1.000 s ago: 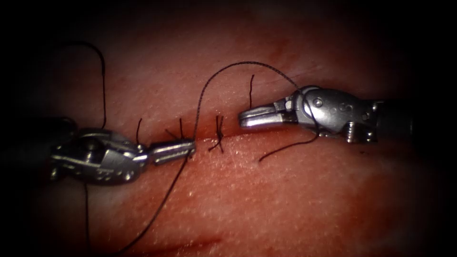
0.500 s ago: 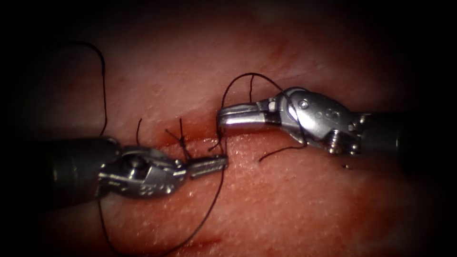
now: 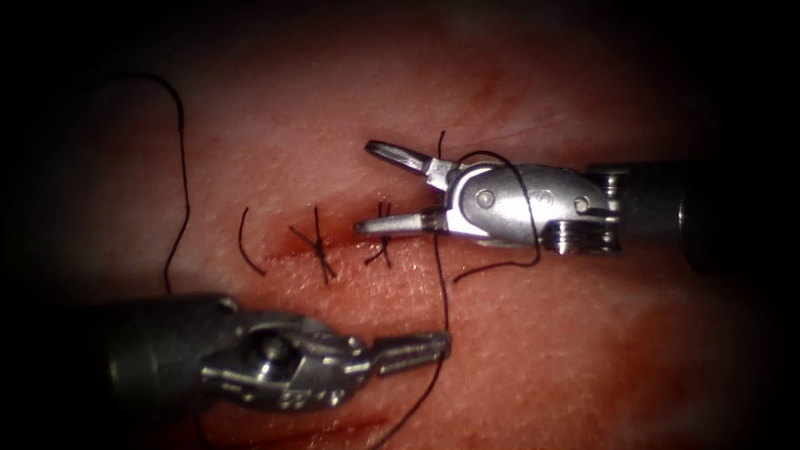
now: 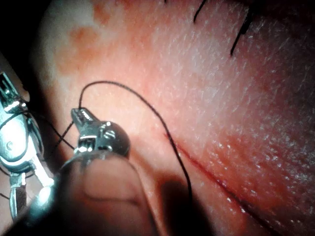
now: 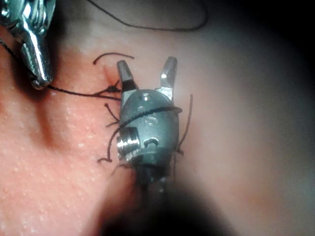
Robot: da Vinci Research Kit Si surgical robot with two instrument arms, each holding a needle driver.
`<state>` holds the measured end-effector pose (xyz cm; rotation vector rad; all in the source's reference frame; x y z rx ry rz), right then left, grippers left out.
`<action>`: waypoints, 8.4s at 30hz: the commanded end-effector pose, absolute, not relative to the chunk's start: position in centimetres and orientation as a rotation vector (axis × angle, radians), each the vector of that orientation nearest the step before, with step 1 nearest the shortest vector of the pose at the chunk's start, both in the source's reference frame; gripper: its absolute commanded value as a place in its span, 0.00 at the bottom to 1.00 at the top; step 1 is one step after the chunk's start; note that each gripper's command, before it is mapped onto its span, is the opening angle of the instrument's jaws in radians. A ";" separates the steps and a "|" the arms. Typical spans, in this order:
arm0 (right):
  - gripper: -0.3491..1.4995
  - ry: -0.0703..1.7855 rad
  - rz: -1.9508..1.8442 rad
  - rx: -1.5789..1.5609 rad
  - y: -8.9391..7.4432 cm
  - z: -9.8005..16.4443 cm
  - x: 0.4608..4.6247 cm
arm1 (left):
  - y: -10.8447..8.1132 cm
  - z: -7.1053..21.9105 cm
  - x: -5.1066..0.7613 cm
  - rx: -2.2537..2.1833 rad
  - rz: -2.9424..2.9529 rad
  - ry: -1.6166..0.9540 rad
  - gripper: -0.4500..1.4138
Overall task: Wound Closure
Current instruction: Wrap suture counter-clockwise around right tool two times, then pick up suture tail with right grasper, then pull down on tail with right hand while pulling upward on long end with left hand to tighten knot.
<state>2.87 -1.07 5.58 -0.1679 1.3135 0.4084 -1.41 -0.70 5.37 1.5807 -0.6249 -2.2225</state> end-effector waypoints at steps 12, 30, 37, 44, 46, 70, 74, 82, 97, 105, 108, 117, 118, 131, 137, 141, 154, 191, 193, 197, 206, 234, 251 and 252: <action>0.60 1.233 0.069 0.248 -1.6 5.9 2.86 | 0.1 5.3 -1.05 1.629 -2.227 -0.653 0.00; 0.26 1.419 0.018 0.455 -1.6 5.9 2.53 | 0.7 6.5 -1.05 1.686 -2.298 -0.639 0.00; 0.59 1.272 -0.086 0.125 -1.4 5.9 2.44 | 0.6 6.7 -0.96 1.722 -2.314 -0.605 0.00; 0.66 1.227 -0.133 0.015 -1.4 5.8 2.43 | 0.5 6.4 -1.03 1.743 -2.307 -0.590 0.00; 0.57 1.263 -0.157 0.050 -1.4 5.8 2.43 | 0.5 6.4 -1.06 1.756 -2.300 -0.583 0.00; 0.68 1.380 0.094 -0.097 -1.0 6.1 2.58 | 0.3 6.3 -1.29 1.788 -2.247 -0.539 0.00; 0.69 1.323 0.124 -0.186 -1.0 6.2 2.57 | 0.1 6.0 -1.32 1.806 -2.234 -0.527 0.00; 0.64 1.376 0.413 -0.167 -1.0 6.2 2.47 | -0.6 5.4 -1.37 1.763 -2.187 -0.493 0.00; 0.51 1.362 0.245 -0.077 -1.2 6.0 2.29 | -0.4 5.4 -1.15 1.741 -2.234 -0.508 0.00; 0.48 1.298 0.180 -0.019 -1.3 6.0 2.38 | -0.2 5.3 -1.38 1.752 -2.218 -0.514 0.00; 0.49 1.280 0.130 0.032 -1.3 6.0 2.36 | 0.0 5.3 -1.37 1.760 -2.206 -0.508 0.00; 0.40 1.279 0.001 0.216 -1.6 6.0 2.36 | 0.8 5.4 -1.33 1.815 -2.199 -0.521 0.00; 0.40 1.286 0.001 0.228 -1.6 6.0 2.36 | 0.8 5.5 -1.34 1.818 -2.200 -0.519 0.00; 0.36 1.558 0.169 0.308 -1.6 6.0 2.37 | 0.8 6.8 -1.35 1.840 -2.253 -0.438 0.00; 0.41 1.772 0.454 0.264 -1.5 6.0 2.37 | 0.4 6.8 -1.27 1.812 -2.251 -0.383 0.00; 0.43 1.712 0.533 0.205 -1.5 6.0 2.36 | 0.1 6.7 -1.23 1.807 -2.231 -0.358 0.00; 0.66 1.598 0.785 0.084 -1.5 6.0 2.25 | -0.5 6.6 -1.55 1.766 -2.191 -0.288 0.00; 0.64 1.160 1.464 -0.049 -1.1 6.3 2.12 | 0.1 6.4 -1.67 1.791 -2.254 -0.273 0.00; 0.64 1.161 1.463 -0.046 -1.1 6.3 2.14 | 0.2 6.4 -1.67 1.790 -2.258 -0.273 0.00; 0.58 1.186 1.468 -0.046 -1.0 6.3 2.19 | 0.2 6.4 -1.65 1.791 -2.261 -0.275 0.00; 0.00 1.172 1.435 -0.028 -1.0 6.2 2.36 | 0.2 6.4 -1.55 1.796 -2.266 -0.284 0.00; 0.00 0.956 1.007 -0.380 -2.0 6.1 2.36 | 1.7 6.9 -1.01 1.843 -2.527 -0.408 0.00; 0.00 0.896 0.953 -0.310 -2.5 5.9 2.51 | 2.5 7.6 -0.86 1.868 -2.632 -0.479 0.00; 0.00 0.891 0.945 -0.311 -2.5 5.8 2.51 | 2.5 7.6 -0.86 1.869 -2.633 -0.485 0.00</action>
